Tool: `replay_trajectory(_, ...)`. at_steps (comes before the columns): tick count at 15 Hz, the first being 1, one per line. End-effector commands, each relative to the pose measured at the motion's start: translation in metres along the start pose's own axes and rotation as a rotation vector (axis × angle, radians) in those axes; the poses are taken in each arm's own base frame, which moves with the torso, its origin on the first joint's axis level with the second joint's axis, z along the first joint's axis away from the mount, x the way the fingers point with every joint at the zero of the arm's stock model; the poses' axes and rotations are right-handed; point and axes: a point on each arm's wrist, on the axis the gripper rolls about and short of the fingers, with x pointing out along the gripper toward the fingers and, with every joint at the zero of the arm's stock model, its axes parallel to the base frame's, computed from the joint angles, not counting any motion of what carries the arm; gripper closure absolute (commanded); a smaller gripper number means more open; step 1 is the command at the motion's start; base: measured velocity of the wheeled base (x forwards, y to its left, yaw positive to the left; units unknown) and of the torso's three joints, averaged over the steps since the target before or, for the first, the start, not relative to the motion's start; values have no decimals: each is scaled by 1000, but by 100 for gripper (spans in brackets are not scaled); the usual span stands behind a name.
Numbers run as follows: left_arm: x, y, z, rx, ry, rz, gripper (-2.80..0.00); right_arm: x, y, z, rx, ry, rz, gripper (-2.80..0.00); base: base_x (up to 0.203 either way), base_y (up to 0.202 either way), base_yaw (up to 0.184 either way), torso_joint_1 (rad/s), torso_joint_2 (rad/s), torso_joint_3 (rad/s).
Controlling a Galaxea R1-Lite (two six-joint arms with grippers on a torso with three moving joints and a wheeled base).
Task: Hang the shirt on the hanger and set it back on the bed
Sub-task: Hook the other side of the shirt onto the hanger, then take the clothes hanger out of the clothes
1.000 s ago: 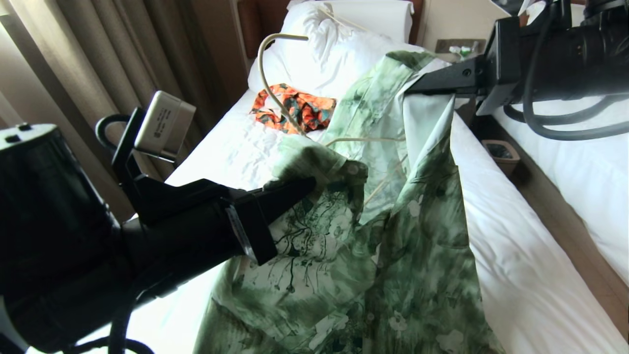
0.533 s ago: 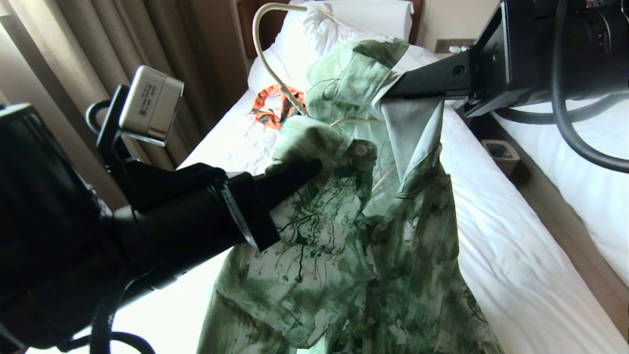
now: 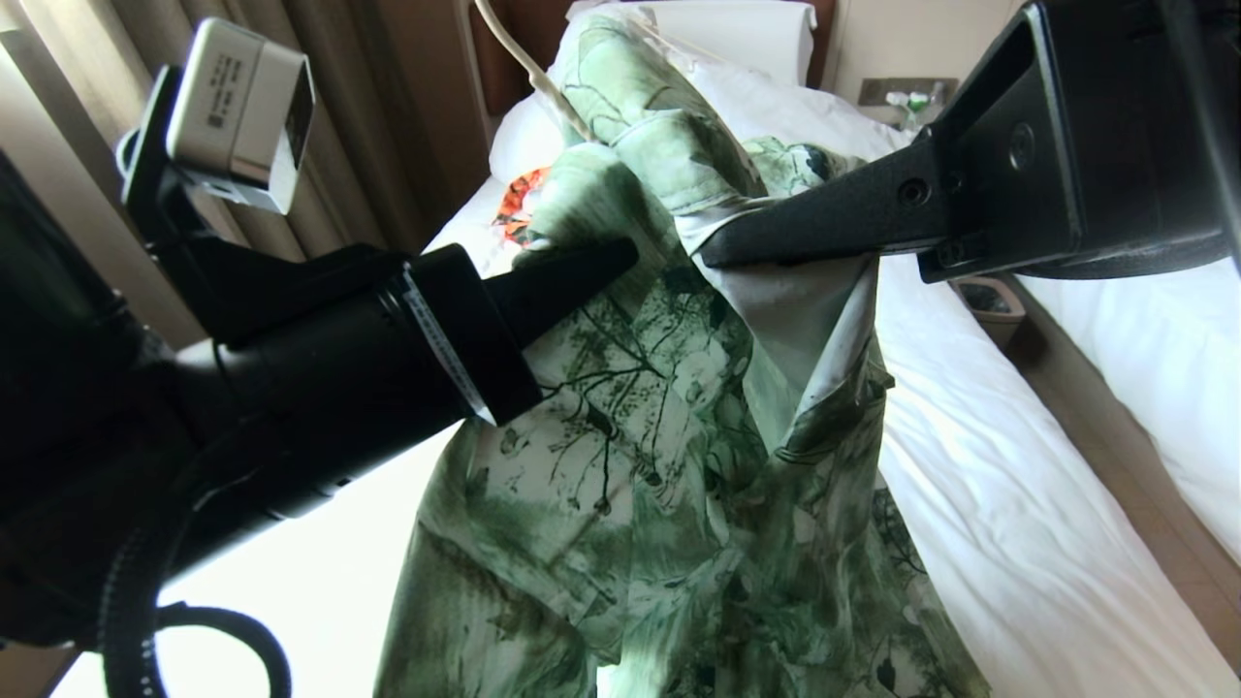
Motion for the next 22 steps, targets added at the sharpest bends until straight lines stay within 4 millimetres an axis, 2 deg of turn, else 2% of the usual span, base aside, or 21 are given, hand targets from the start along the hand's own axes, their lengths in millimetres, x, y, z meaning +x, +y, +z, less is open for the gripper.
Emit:
replay_trajectory(1, 1, -3, 4, -3, -18, -9, 0, 2, 2, -6, -11, 23, 14, 0, 0, 0, 0, 0, 0, 0)
replay_trajectory(4, 1, -4, 6, -2, -23, -10, 0, -4, 6, -12, -29, 26, 0, 0, 0, 0, 0, 0, 0, 0)
replay_trajectory(5, 0, -4, 7, -1, -26, -11, 0, -6, 7, -10, -33, 19, -2, -280, 0, 0, 0, 0, 0, 0)
replay_trajectory(9, -5, -7, 13, 14, -39, -26, 0, -20, 19, -6, -42, -9, -54, -280, 0, 0, 0, 0, 0, 0)
replay_trajectory(12, -3, -7, 16, 19, -45, -28, 0, -43, 38, 0, -33, -6, -82, -280, 0, 0, 0, 0, 0, 0)
replay_trajectory(14, -2, -7, 15, 19, -11, -20, 0, -58, 50, 9, -60, -57, -123, -280, 0, 0, 0, 0, 0, 0)
replay_trajectory(16, 0, -6, 11, 19, 20, -10, 0, -60, 50, 16, -94, -139, -221, -280, 0, 0, 0, 0, 0, 0)
replay_trajectory(17, 3, -5, 8, 20, 39, -4, 0, -60, 49, 18, -99, -155, -265, 0, 0, 0, 0, 0, 0, 0)
replay_trajectory(22, 12, -15, 1, 14, 135, -19, 0, -59, 44, 15, -196, -127, -398, 0, 0, 0, 0, 0, 0, 0)
